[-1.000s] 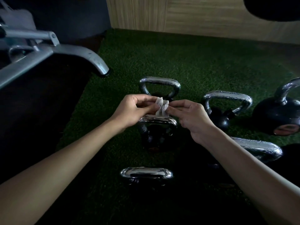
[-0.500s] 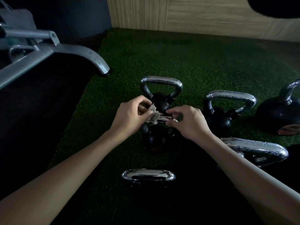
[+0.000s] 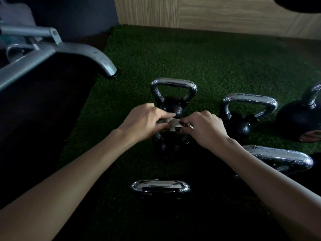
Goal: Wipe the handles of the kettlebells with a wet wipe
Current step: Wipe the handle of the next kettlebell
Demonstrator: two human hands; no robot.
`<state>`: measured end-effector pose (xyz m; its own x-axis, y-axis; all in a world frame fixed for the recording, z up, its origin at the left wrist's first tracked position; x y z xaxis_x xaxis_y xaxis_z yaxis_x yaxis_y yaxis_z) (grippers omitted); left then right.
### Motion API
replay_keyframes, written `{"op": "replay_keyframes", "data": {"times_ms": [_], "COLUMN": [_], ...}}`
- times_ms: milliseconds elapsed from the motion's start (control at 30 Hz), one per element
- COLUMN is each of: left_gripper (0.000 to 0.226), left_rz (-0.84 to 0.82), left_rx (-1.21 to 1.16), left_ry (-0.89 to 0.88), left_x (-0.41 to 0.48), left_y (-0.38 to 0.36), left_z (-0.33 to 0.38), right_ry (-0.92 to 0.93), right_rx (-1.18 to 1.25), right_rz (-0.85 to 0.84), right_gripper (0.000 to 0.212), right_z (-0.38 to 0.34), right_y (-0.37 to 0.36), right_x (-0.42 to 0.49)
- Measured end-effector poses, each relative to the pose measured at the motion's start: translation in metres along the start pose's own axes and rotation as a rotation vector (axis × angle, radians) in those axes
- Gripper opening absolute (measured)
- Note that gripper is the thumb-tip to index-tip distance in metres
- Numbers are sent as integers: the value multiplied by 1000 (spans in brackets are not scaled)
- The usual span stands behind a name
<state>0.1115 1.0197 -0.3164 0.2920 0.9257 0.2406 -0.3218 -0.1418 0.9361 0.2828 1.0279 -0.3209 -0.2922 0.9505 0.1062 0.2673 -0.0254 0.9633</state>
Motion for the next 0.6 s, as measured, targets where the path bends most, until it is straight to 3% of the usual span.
{"op": "replay_keyframes", "data": {"times_ms": [133, 200, 433, 600], "left_gripper": [51, 55, 40, 38], "left_rz": [-7, -19, 14, -8], "left_rx": [-101, -142, -153, -540], "left_ry": [84, 39, -35, 156], "left_x": [-7, -12, 1, -12], "left_y": [-1, -6, -11, -20], "left_z": [-26, -29, -7, -32], "right_ry": [-46, -63, -44, -52], "right_rx": [-2, 2, -7, -23], "right_rz": [16, 13, 27, 38], "right_gripper": [37, 35, 36, 17], "right_z": [13, 19, 19, 24], "right_y": [-2, -4, -3, -3], "right_x": [-4, -7, -11, -19]}}
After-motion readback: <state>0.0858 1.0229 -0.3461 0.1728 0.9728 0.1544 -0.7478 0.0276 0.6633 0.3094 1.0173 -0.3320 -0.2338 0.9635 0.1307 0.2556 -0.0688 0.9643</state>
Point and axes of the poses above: each hand's wrist, its own x-axis towards the middle knuckle, its own y-axis out of the back of the hand, z = x × y, the point moved 7 cm from there along x, towards the middle knuckle, and after that the axes turned 5 degrees about z, right-handed, at the moved point
